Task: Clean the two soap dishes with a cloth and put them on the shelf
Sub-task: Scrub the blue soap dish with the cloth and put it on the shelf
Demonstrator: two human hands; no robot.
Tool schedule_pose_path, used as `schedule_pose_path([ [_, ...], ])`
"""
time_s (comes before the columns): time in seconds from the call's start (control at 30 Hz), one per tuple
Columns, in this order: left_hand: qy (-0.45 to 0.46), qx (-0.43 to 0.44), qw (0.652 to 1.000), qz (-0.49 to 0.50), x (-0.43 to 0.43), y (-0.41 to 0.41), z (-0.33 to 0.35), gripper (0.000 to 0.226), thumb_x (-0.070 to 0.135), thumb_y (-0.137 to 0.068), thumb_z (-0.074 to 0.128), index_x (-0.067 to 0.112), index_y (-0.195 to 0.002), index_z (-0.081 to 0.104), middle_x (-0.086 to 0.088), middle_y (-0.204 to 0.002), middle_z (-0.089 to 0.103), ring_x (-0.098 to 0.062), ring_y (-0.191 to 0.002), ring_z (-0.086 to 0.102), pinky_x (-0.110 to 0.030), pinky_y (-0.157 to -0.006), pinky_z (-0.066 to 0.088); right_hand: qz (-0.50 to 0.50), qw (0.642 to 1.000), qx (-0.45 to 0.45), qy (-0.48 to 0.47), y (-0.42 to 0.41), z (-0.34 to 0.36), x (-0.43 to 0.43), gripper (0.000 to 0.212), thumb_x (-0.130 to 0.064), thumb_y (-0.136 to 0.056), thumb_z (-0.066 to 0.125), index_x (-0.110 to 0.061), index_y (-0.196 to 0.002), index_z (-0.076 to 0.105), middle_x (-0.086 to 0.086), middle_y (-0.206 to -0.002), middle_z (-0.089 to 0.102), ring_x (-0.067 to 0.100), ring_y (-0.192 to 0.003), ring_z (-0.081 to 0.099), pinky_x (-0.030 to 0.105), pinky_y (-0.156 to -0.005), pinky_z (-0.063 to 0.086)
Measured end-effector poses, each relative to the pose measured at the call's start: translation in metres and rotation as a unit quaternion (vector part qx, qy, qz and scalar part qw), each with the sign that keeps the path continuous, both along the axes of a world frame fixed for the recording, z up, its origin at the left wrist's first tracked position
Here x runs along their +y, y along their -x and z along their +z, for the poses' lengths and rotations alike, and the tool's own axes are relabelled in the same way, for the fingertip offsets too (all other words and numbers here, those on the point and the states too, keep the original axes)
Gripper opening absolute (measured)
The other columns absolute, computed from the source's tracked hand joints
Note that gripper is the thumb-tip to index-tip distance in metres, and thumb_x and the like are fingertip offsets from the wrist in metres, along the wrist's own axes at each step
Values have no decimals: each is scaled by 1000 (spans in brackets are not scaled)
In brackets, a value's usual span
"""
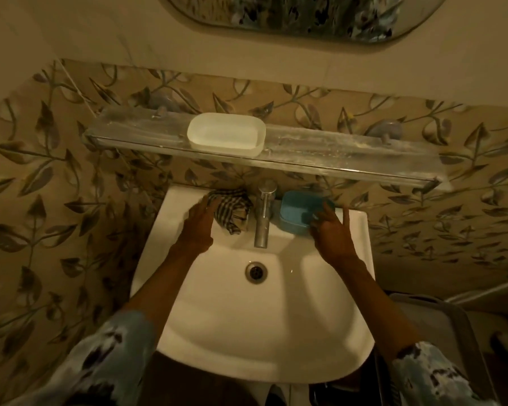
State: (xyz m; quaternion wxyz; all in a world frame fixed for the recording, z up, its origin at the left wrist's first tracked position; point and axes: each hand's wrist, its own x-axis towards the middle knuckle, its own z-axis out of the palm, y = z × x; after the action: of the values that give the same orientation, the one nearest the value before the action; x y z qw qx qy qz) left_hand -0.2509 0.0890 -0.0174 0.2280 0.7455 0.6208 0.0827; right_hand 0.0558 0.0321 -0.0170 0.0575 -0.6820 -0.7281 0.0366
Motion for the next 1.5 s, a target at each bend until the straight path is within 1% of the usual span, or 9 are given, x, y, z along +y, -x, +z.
schedule_pose_path([
  [0.1,-26,35,998,-36,35,-17,1,89,13,-74,71,18,-148,21,-11,-155,23,-37,-141,18,-49,-113,25,-17,987,162,0,-5,8,-25,28,-21,-93,58,-15,-119,65,10,-137,56,25,-138,38,45,-120,-3],
  [0.2,-2,95,992,-84,55,-32,-3,90,32,-71,76,26,-146,25,-11,-152,30,-37,-140,21,-53,-111,25,-109,908,401,55,-2,21,-57,19,-26,-92,60,-15,-103,72,8,-112,69,21,-107,61,21,-93,45],
  [0.37,-71,132,988,-40,47,-42,-20,53,19,-79,65,18,-130,49,-21,-132,48,-42,-121,43,-52,-97,41,-188,815,542,84,0,30,-85,28,-21,-98,50,-2,-87,67,3,-77,63,14,-71,57,21,-57,43],
  [0.57,5,-275,923,268,-10,-41,-2,32,14,-94,45,0,-121,54,-24,-123,58,-37,-112,56,-45,-97,47,-222,753,607,121,18,32,-89,22,-26,-99,45,-15,-100,63,7,-96,66,23,-85,61,28,-57,44],
  [0.67,-94,-378,863,322,-55,-48,31,31,23,-95,48,3,-118,54,-12,-110,64,0,-95,62,-16,-83,50,-213,715,653,128,31,33,-96,22,-22,-99,45,-26,-114,60,5,-107,68,22,-91,65,23,-52,47],
  [0.8,-137,-411,892,131,-101,-83,67,22,23,-91,48,14,-111,50,7,-94,62,10,-79,60,-6,-65,48,-167,682,701,124,59,43,-109,32,-16,-97,47,-39,-112,63,0,-111,71,20,-98,68,20,-60,52],
  [0.97,-44,-283,952,-108,-126,-125,69,50,18,-92,37,25,-141,34,-7,-150,36,-22,-137,35,-43,-111,37,-222,651,724,52,76,61,-115,25,-8,-95,48,-16,-111,65,8,-110,70,30,-100,66,36,-79,56],
  [1.33,-108,-299,947,-53,-219,-108,62,63,-6,-87,42,36,-133,37,27,-145,23,-12,-143,22,-24,-114,28,-265,389,879,72,81,80,-148,38,-25,-94,42,-8,-121,63,15,-116,67,24,-99,67,36,-85,55],
  [1.5,-130,-240,955,-116,-209,-108,78,63,19,-87,49,42,-140,24,20,-154,14,-10,-147,7,-38,-116,17,-270,411,867,82,83,91,-163,74,-68,-89,25,-16,-131,56,11,-126,66,24,-115,63,34,-87,53],
])
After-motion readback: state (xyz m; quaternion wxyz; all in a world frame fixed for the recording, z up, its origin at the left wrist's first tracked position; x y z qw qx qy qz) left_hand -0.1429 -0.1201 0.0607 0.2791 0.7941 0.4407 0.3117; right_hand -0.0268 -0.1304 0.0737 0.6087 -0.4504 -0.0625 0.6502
